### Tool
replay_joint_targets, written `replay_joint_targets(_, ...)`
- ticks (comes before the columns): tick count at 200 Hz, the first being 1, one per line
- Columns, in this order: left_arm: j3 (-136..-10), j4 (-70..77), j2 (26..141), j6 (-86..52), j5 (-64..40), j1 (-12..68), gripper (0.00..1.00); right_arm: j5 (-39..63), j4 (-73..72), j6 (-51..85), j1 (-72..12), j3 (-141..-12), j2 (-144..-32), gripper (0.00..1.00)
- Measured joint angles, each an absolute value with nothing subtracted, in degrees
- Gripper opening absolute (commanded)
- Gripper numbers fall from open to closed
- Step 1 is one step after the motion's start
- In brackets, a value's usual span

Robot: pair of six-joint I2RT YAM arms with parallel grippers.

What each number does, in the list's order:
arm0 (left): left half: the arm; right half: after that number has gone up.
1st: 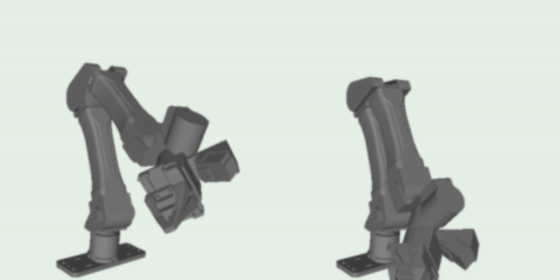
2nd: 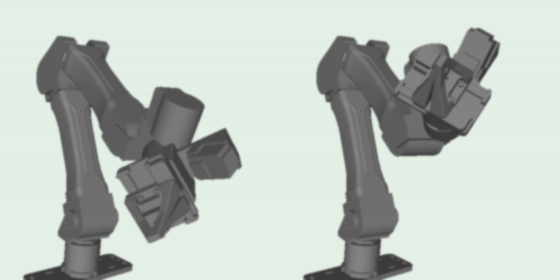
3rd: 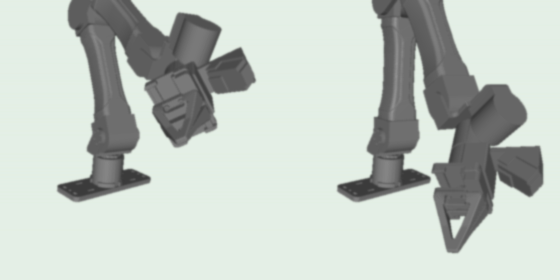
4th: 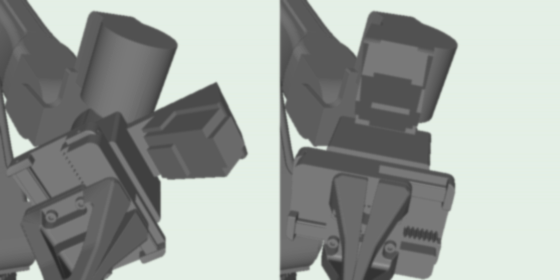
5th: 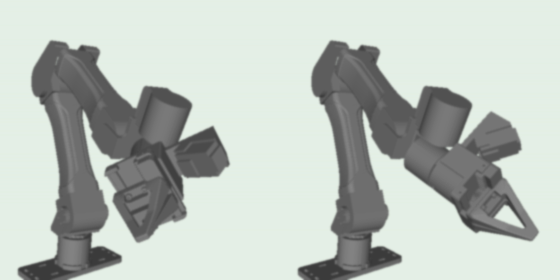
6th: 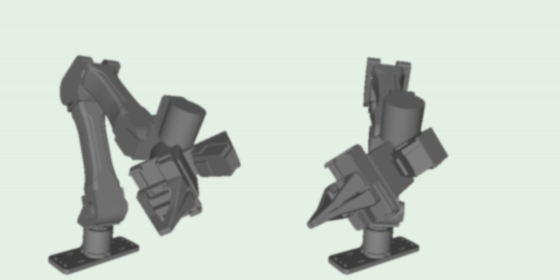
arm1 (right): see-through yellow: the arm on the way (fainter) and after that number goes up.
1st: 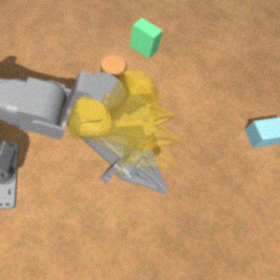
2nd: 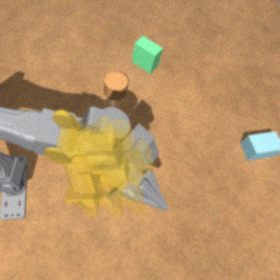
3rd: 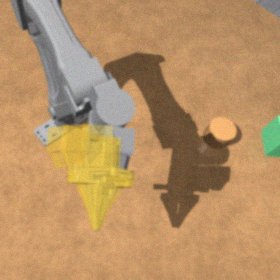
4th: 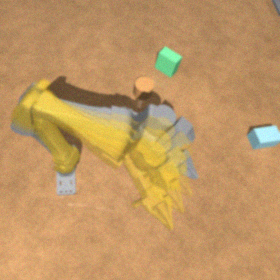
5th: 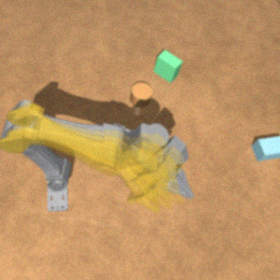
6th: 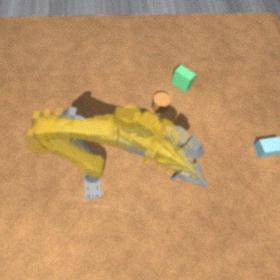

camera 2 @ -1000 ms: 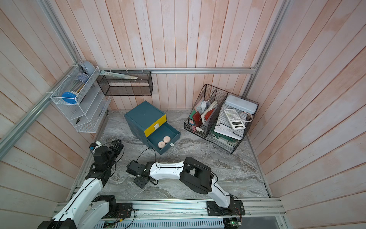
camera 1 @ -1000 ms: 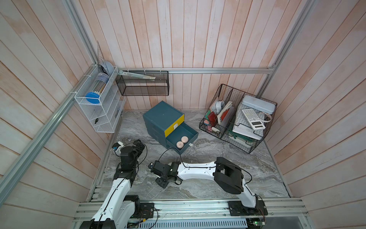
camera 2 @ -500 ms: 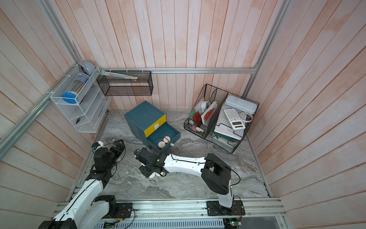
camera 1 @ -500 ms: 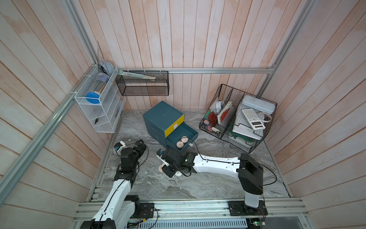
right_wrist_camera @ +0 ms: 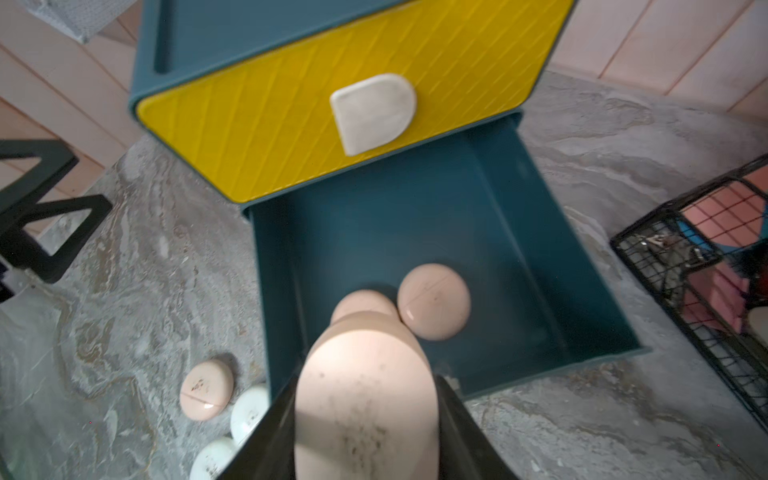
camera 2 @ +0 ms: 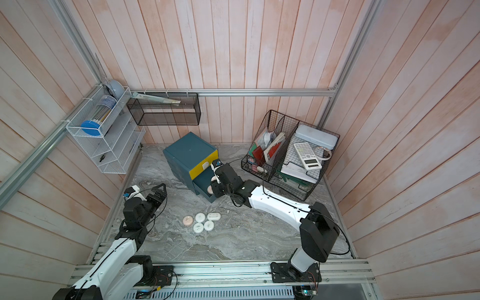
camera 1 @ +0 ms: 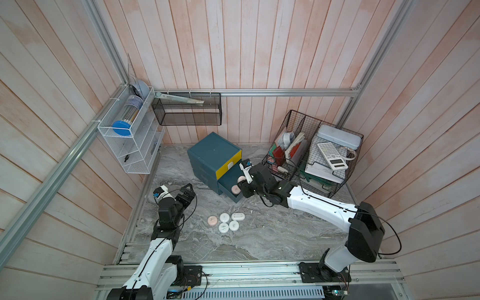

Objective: Put the bluetooth earphones in the drawer according to color
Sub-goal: Place the bluetooth earphone in the drawer.

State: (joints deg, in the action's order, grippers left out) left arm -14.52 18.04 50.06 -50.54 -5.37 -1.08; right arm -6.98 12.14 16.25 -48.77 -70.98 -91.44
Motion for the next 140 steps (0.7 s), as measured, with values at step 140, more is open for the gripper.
replay_joint_targets(140,-14.4,20.2,52.4,-50.7,-6.9,0.9,1.0,3.4,10.6,14.9,-36.5,-84.9,-107.6,0.56)
